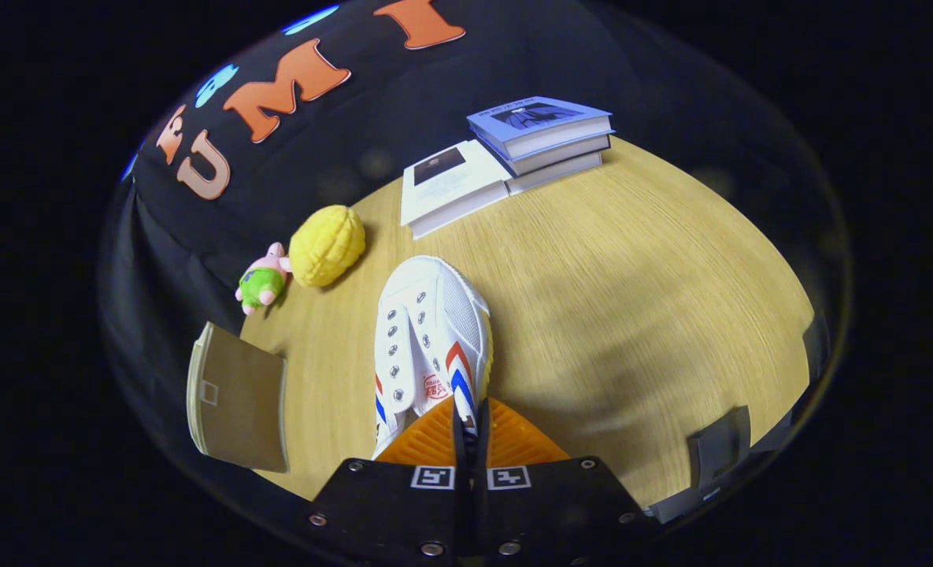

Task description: Open the storage box then place both shoes into the box .Put the left shoe in first, then the right shoe, with the right side of both shoes facing outward in a uniform manner.

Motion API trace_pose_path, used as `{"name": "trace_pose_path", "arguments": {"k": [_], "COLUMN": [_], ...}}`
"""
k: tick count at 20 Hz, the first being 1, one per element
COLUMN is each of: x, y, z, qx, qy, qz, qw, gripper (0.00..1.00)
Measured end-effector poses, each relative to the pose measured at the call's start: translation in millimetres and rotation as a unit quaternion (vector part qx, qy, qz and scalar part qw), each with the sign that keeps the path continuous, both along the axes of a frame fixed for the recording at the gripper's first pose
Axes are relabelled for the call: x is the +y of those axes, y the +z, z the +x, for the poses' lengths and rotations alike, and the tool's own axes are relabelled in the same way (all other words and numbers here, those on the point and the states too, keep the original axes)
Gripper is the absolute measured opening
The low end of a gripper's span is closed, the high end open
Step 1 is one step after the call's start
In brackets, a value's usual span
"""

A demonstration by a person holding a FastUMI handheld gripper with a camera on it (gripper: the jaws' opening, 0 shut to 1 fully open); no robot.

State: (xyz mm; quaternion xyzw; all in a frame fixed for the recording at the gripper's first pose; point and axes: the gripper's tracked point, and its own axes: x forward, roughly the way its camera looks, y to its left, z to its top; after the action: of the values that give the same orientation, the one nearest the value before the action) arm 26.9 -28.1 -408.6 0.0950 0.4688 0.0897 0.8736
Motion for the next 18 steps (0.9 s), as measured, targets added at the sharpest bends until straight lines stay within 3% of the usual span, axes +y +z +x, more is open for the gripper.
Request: {"name": "trace_pose_path", "arguments": {"k": [9,18], "x": [144.9,305.7], "y": [64.7,104.9], "z": [-28.9,-62.7], "qx": [-0.046,-0.066], "qy": [-0.010,0.024], "qz": [0.038,0.082], "qw": [0.998,0.994], "gripper": [0.01,0.01]}}
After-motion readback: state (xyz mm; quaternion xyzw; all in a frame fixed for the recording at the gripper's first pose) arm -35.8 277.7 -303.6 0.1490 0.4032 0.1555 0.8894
